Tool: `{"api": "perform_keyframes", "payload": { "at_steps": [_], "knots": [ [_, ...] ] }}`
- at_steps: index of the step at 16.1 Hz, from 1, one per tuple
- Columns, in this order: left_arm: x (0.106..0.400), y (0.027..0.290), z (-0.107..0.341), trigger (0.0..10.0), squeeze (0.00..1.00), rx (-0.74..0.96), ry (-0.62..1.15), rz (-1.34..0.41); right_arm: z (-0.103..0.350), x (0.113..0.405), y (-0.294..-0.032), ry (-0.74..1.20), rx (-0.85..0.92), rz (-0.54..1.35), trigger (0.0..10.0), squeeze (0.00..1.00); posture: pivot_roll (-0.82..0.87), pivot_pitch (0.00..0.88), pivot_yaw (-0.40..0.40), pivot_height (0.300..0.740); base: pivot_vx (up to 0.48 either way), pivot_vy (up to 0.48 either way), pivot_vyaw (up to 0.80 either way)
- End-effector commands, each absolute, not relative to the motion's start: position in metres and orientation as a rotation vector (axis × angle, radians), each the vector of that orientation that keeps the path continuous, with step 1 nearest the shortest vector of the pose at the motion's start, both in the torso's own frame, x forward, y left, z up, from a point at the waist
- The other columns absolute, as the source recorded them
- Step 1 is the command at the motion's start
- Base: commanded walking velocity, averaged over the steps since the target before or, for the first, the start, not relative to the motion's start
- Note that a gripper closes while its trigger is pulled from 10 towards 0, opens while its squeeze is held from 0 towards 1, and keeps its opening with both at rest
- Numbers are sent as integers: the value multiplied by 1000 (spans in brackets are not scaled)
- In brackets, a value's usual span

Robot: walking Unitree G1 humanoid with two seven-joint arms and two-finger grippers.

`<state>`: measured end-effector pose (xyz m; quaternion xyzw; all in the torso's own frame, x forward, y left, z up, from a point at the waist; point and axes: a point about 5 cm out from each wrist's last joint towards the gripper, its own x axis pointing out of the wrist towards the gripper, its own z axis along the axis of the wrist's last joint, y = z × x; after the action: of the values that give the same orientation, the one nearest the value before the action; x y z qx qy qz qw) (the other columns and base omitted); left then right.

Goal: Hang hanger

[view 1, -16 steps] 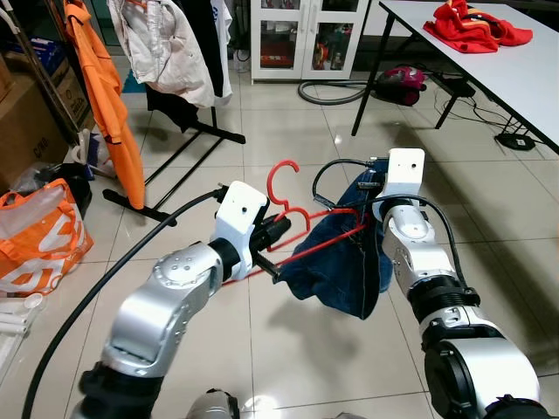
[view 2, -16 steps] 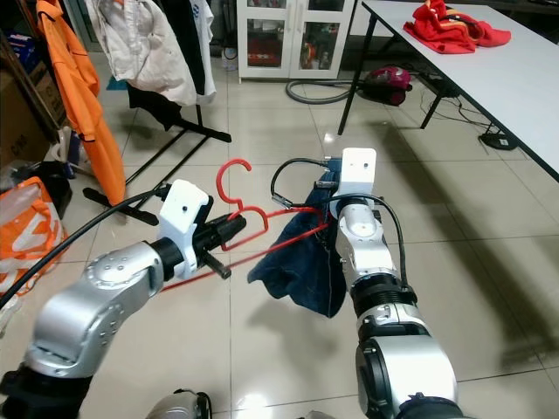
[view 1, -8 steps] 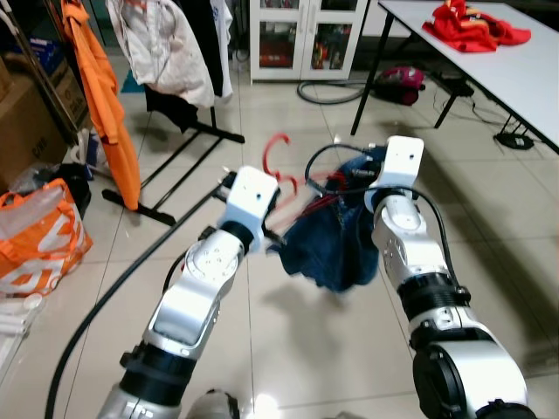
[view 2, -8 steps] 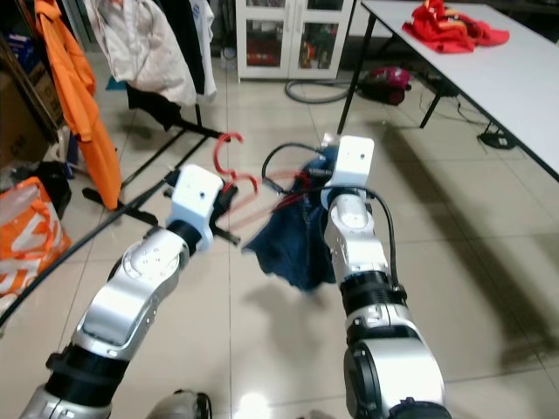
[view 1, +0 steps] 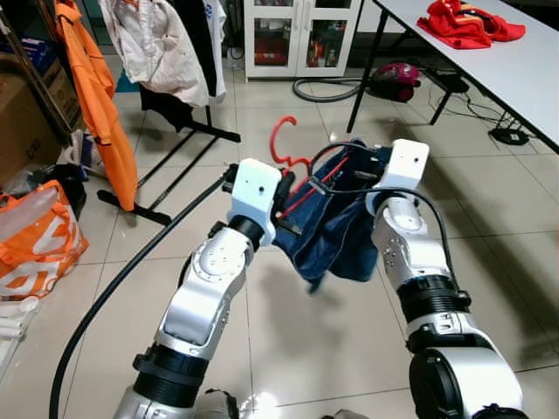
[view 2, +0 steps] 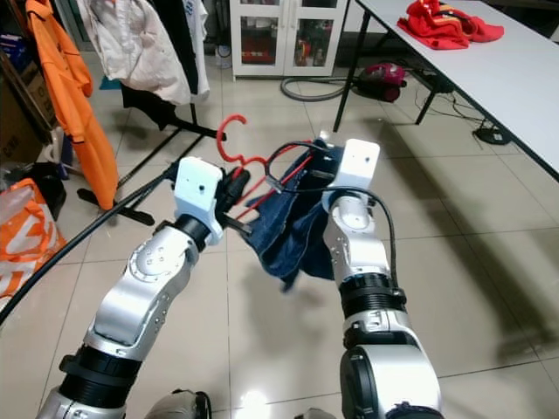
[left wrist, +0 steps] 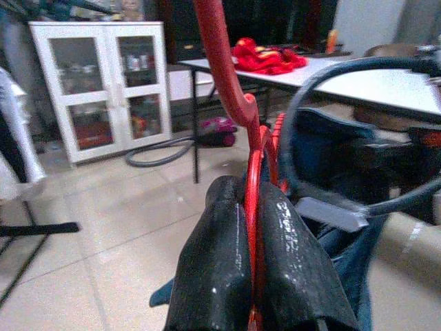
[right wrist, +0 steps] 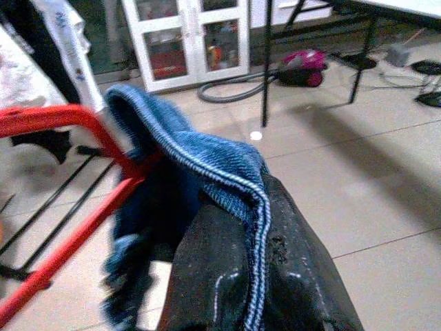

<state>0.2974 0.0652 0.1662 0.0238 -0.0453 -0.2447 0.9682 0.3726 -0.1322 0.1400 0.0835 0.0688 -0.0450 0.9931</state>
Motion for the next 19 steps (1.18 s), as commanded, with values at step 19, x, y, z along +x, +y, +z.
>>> {"api": "perform_keyframes", "payload": {
  "at_steps": [19],
  "knots": [
    [284,75,154,10000,0,101,-53,-860,238,372,-126,-149,-76,172,10000,0,24,60,-69,740,0,0,0]
  ]
}}
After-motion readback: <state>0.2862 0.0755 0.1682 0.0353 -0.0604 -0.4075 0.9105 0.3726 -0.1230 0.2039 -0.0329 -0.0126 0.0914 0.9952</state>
